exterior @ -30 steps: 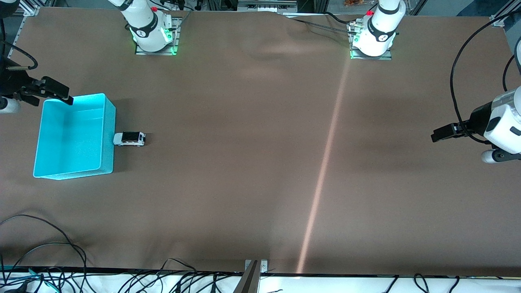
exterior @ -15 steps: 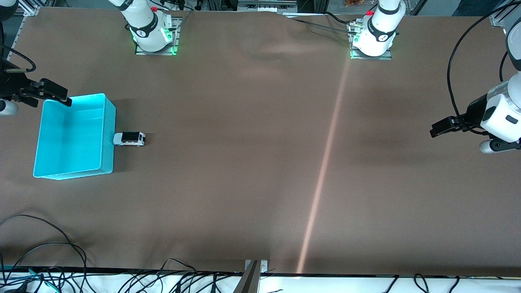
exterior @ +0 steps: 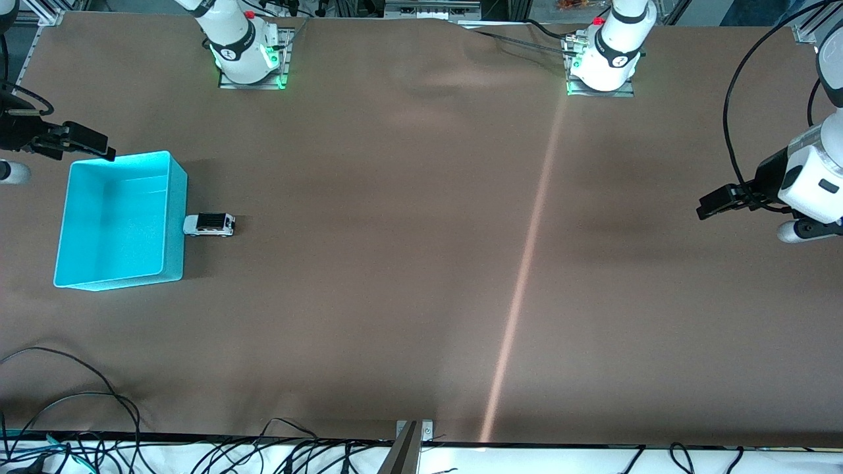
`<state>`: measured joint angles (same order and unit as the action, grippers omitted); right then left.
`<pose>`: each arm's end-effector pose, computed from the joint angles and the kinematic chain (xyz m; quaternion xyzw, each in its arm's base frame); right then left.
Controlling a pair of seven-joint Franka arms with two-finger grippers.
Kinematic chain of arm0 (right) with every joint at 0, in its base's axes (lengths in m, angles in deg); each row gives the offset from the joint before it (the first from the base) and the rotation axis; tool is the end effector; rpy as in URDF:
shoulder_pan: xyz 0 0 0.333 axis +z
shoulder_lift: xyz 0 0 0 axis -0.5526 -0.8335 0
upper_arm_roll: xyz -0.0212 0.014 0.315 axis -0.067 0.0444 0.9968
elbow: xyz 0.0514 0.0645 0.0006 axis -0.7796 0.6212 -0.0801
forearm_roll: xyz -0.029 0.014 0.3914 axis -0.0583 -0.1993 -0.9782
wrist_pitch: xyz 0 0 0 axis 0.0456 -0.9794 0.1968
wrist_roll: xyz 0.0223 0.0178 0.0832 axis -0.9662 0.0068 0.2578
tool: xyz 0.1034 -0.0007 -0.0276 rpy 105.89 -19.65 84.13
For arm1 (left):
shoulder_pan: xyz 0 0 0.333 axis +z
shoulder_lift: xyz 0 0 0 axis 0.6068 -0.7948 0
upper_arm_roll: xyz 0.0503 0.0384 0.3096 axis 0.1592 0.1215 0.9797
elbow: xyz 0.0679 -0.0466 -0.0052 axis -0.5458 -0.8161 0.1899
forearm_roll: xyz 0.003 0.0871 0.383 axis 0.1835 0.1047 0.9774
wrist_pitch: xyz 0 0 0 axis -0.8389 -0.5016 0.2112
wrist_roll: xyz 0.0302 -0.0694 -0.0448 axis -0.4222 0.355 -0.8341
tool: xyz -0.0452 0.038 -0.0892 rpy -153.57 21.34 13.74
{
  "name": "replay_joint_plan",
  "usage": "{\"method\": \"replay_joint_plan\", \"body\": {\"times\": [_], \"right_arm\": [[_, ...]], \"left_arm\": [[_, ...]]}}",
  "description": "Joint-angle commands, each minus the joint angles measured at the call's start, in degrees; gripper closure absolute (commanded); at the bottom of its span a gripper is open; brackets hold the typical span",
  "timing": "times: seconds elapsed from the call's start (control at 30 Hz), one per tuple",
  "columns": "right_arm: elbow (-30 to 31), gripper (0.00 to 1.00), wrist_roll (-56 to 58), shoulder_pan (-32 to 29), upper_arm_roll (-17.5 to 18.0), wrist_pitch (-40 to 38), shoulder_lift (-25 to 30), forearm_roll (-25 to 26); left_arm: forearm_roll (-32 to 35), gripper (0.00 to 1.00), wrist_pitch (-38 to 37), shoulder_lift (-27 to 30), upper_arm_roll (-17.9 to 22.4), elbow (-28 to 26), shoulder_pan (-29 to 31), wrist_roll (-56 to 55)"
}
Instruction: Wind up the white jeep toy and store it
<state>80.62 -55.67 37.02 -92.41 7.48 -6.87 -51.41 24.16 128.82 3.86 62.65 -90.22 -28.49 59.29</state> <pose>0.5548 -0.0315 0.5803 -0.9971 0.0151 0.0706 0.0247 0.6003 0.0043 0.5434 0.9941 0.1057 -0.0180 0.0145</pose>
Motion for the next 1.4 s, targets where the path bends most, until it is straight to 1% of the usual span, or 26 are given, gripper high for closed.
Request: {"method": "replay_joint_plan", "body": {"times": [0.0, 0.4, 0.53, 0.6, 0.67, 0.8, 0.97, 1.17, 1.3, 1.37], "right_arm": [[-1.58, 0.0, -0.98, 0.04, 0.37, -1.56, -0.73, -0.3], [-1.49, 0.0, -1.07, -0.23, 0.19, -1.21, -0.99, -0.47], [0.0, 0.0, -1.33, 0.04, 0.37, -0.33, -1.09, -0.47], [1.93, 0.0, -3.17, 0.13, 0.45, 1.85, -0.47, -0.56], [5.0, 0.0, -8.16, 0.13, 0.98, 5.54, 0.32, -0.82], [10.63, 0.0, -15.91, 0.13, 3.96, 12.13, 1.64, -0.65], [15.47, 0.0, -21.45, 0.21, 6.16, 18.03, 2.08, -0.65], [21.18, 0.0, -30.85, 0.21, 7.22, 24.09, 1.99, -0.65], [25.13, 0.0, -34.29, 0.21, 7.31, 25.33, 1.99, -0.65], [27.51, 0.0, -36.3, 0.21, 7.31, 27.52, 1.99, -0.65]], "left_arm": [[-1.58, 0.0, 0.8, 1.36, 0.13, -1.42, 0.44, 1.31], [-1.23, 0.0, 0.8, 1.36, 0.13, -1.42, 0.36, 1.23], [-1.22, 0.0, 0.8, 1.36, 0.05, -1.42, 0.27, 1.23], [-1.14, 0.0, 0.8, 1.36, 0.04, -1.42, 0.36, 1.23], [-1.14, 0.0, 0.8, 1.36, 0.04, -1.42, 0.35, 1.23], [-1.14, 0.0, 0.8, 1.36, 0.04, -1.42, 0.35, 1.23], [-1.14, 0.0, 0.8, 1.27, 0.04, -1.42, 0.27, 1.23], [-1.14, 0.0, 0.8, 1.27, 0.04, -1.42, 0.27, 1.23], [-1.14, 0.0, 0.8, 1.27, 0.04, -1.42, 0.27, 1.23], [-1.14, 0.0, 0.8, 1.27, 0.04, -1.42, 0.27, 1.23]]}}
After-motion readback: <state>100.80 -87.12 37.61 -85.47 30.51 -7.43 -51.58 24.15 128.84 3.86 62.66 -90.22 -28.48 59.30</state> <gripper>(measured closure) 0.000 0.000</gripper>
